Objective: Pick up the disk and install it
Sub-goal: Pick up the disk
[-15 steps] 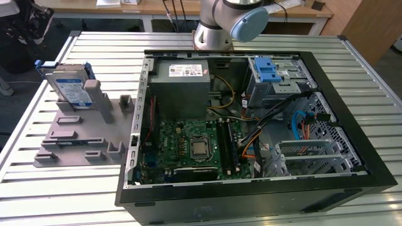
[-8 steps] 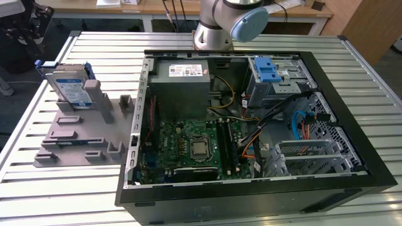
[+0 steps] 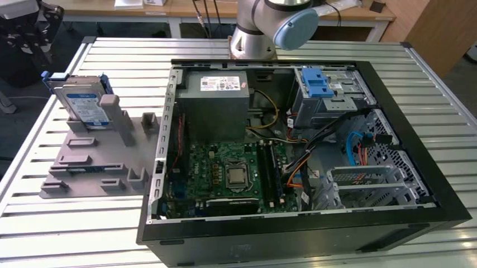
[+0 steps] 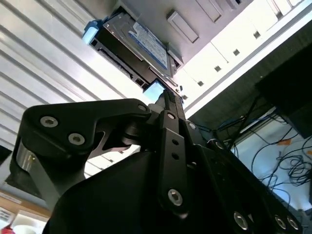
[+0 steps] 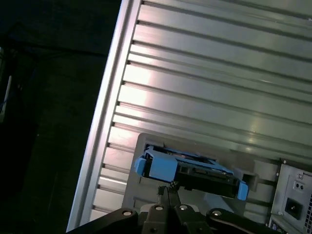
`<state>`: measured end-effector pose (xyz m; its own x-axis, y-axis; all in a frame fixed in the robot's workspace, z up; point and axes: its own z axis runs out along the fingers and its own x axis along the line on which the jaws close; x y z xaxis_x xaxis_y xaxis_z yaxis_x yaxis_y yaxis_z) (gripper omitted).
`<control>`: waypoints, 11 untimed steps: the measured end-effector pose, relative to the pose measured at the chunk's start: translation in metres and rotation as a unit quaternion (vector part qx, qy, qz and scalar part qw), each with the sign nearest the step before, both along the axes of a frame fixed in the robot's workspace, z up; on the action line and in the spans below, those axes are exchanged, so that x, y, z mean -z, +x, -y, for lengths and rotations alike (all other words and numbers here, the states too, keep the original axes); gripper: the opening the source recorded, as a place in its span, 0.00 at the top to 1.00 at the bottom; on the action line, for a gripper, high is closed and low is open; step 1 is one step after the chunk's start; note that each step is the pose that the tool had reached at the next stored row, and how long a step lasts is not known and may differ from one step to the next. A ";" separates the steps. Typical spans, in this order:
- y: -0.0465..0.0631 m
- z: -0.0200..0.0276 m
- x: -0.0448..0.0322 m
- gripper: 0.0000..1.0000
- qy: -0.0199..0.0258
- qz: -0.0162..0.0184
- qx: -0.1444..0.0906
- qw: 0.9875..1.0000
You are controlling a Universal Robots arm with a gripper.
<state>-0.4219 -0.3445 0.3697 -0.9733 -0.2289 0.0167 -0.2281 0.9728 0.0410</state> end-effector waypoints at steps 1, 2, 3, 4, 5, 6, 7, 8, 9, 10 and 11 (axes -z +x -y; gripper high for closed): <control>0.000 0.0000 0.0001 0.89 0.000 0.000 -0.009 1.000; 0.000 0.0000 0.0003 0.89 0.000 0.000 -0.018 1.000; 0.000 0.0000 0.0004 0.89 0.000 0.000 -0.028 1.000; 0.000 0.0000 0.0006 0.89 0.000 0.000 -0.037 0.999; 0.000 0.0000 0.0007 0.89 0.000 0.000 -0.046 0.999; 0.000 0.0000 0.0009 0.89 0.000 0.000 -0.055 0.999; 0.000 0.0000 0.0010 0.89 0.000 0.000 -0.064 0.998; 0.000 0.0000 0.0012 0.89 0.000 0.000 -0.073 0.997; 0.000 0.0000 0.0015 0.89 0.000 0.000 -0.082 0.997; 0.000 0.0000 0.0016 0.89 0.000 0.000 -0.091 0.996; 0.000 0.0000 0.0018 0.89 0.000 0.001 -0.100 0.995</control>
